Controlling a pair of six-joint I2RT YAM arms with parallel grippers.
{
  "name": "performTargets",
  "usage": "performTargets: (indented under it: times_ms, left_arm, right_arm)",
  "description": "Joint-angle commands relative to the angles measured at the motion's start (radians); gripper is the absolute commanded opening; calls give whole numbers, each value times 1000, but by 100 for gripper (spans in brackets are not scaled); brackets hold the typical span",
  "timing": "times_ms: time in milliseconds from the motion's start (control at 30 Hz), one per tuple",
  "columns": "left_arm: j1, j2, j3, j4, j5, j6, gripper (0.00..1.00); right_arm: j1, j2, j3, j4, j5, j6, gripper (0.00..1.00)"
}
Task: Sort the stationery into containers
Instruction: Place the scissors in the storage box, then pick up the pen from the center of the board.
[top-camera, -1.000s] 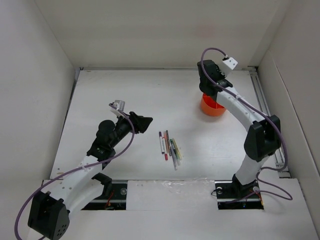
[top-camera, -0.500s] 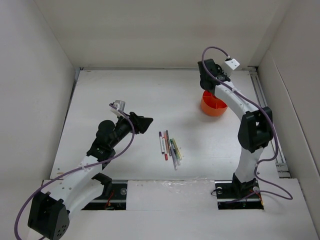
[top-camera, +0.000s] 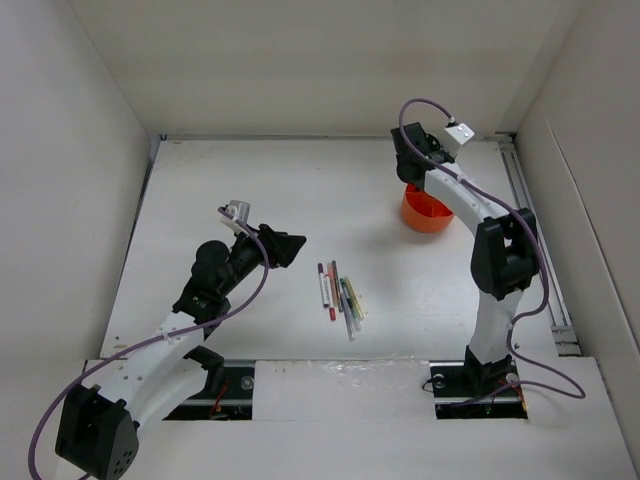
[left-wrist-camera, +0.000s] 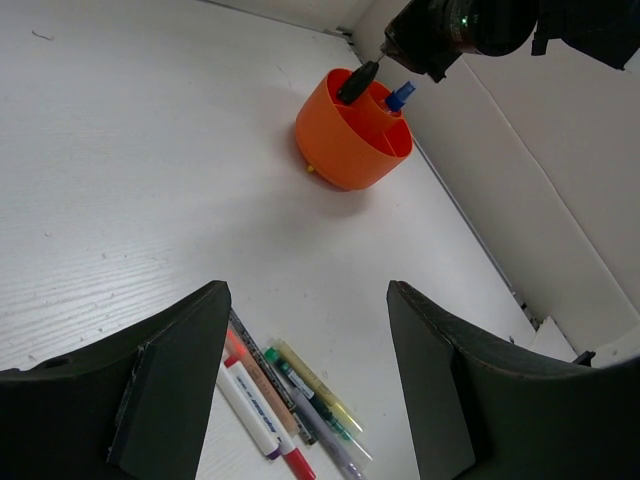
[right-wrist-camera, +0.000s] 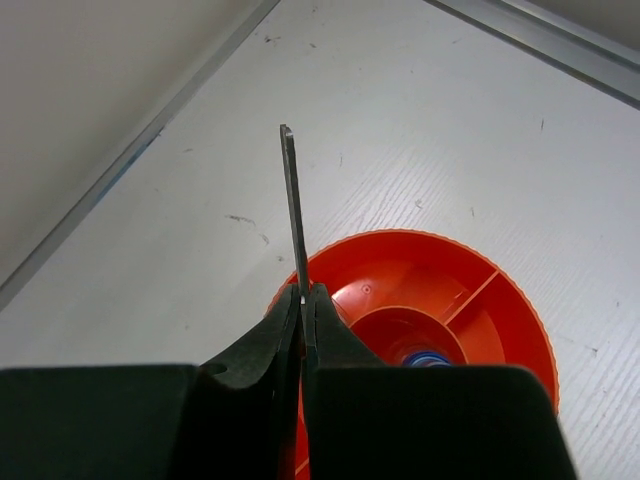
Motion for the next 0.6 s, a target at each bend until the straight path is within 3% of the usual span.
performTargets:
  times_ms: [0,100,133,233,333,433,467,500,567]
  left_arm:
    - [-6,-19,11,36,17,10,60]
    - [-6,-19,11,36,17,10,60]
    - [-6,-19,11,36,17,10,60]
    - [-6,-9,11,36,17,10,60]
    - [-6,-9,11,45,17,10,60]
    - [-6,0,11,35,17,10,60]
    - [-6,0,11,35,17,10,60]
    - [-6,0,11,35,17,10,60]
    - [-6,-9,11,44,6,10,60]
  right_arm:
    - [2,3,58,0,47,19,5]
    - [23,12,67,-20,70,28,25]
    - [32,3,67,-20,79,28,35]
    - [43,-24,67,-29,70,28,47]
    - [67,-81,46,-29,43,19,49]
    - [117,-188,-52,31,-60,-11,29]
    - [138,-225,-95,63,-97,-50,13]
    - [162,-263,-144,101,-170,-74,5]
    - [242,-370,-294,210,-254,-134,0]
